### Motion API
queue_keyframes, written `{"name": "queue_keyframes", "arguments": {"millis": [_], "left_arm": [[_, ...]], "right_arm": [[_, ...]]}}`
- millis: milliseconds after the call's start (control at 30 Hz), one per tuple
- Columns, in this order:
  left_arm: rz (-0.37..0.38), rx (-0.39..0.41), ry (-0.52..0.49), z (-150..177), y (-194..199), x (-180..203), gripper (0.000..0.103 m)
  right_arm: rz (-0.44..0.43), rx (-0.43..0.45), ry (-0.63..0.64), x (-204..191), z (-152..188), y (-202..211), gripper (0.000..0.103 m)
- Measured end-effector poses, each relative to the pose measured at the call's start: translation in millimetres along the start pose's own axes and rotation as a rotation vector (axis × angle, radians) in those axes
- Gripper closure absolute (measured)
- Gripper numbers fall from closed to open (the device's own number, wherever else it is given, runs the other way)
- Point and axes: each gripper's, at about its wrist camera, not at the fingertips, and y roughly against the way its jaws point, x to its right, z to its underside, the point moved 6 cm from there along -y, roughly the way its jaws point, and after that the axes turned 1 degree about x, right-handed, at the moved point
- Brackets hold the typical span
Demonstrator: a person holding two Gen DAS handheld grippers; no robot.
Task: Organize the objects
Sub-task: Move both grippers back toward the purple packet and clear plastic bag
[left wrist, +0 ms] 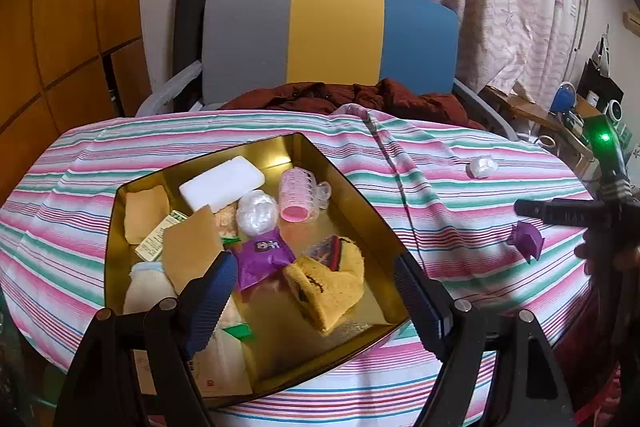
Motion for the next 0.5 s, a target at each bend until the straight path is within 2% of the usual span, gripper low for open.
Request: {"name": "queue_keyframes", "arguments": {"millis": [200, 333, 400, 500], "left_arm": [[0.017, -0.004, 0.002, -0.5, -1.5, 3.6, 0.021], [0.033, -0.002, -0.003, -2.2, -2.3, 8.8, 0.021], [0.034, -0.002, -0.014, -3.2, -3.2, 12.9, 0.021], [0.039, -0.009, -0.041, -4.0, -7.5, 24.0, 0.021]], "right_arm": [[0.097, 0.01, -0.178, 83.3, -15.1, -10.4, 0.0], [0.108, 0.012, -0.395, 139.6, -2.8, -25.2, 0.0], [0.107, -0.043, -0.483, 155.5, 7.1, -35.6, 0.0], [0.1, -0.048, -0.517, 161.3, 9.1, -36.8, 0.0]]}}
